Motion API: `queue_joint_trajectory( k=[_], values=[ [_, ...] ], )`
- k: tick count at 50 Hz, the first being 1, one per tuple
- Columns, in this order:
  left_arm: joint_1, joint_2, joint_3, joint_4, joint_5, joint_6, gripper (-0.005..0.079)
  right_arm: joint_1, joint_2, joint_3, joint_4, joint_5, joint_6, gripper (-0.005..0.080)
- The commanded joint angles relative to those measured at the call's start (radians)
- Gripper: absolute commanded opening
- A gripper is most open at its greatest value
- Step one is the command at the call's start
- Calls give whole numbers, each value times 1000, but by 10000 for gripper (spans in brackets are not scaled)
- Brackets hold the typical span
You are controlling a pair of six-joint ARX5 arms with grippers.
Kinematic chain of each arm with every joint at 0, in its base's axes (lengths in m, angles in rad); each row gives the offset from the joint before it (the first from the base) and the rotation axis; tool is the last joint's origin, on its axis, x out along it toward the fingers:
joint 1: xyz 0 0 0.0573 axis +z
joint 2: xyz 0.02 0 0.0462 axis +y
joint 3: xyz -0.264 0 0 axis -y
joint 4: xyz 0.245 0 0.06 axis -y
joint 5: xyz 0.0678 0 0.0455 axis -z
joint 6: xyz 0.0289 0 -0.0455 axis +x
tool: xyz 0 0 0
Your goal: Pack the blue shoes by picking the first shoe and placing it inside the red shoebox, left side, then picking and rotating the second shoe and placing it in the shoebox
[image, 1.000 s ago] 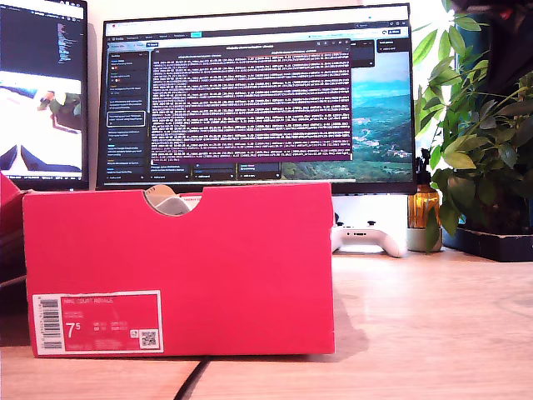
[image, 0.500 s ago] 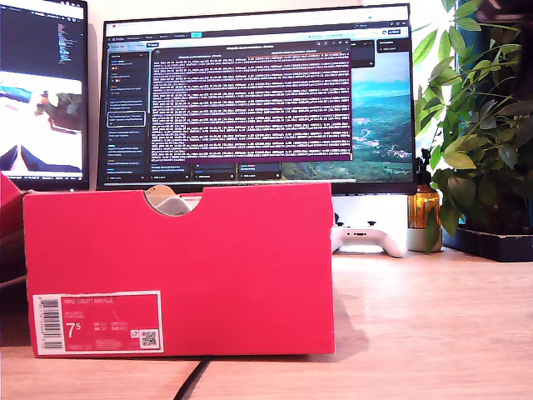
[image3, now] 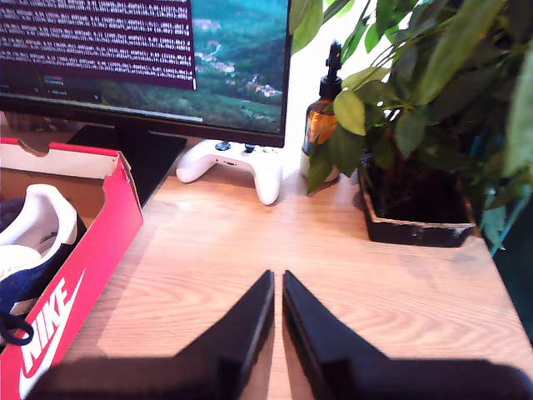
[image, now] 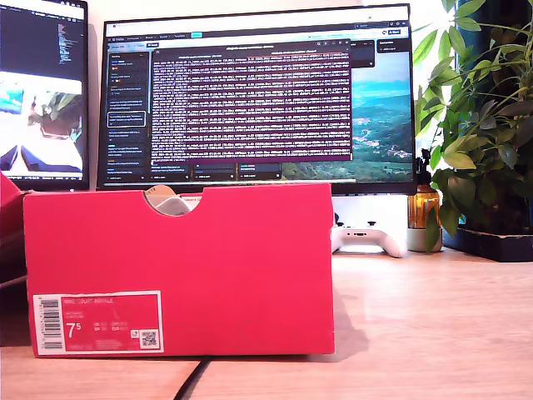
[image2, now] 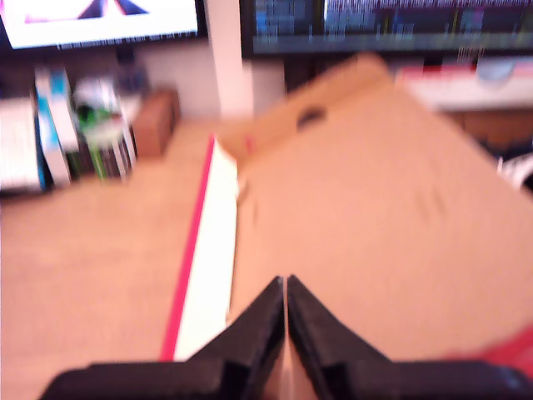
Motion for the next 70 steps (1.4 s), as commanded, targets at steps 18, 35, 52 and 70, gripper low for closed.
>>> queue_joint_trajectory(
  k=[18, 35, 52, 70],
  values=[
    [2, -6, -29, -46, 2, 0, -19, -64, -161, -127, 1, 23, -52, -8],
    [2, -6, -29, -46, 2, 0, -19, -166, -230, -213, 34, -22, 56, -8],
    [2, -6, -29, -46, 2, 0, -19, -170, -261, -325, 249, 21, 87, -8],
    [2, -6, -29, -46, 2, 0, -19, -212, -367, -487, 266, -36, 126, -8]
  ],
)
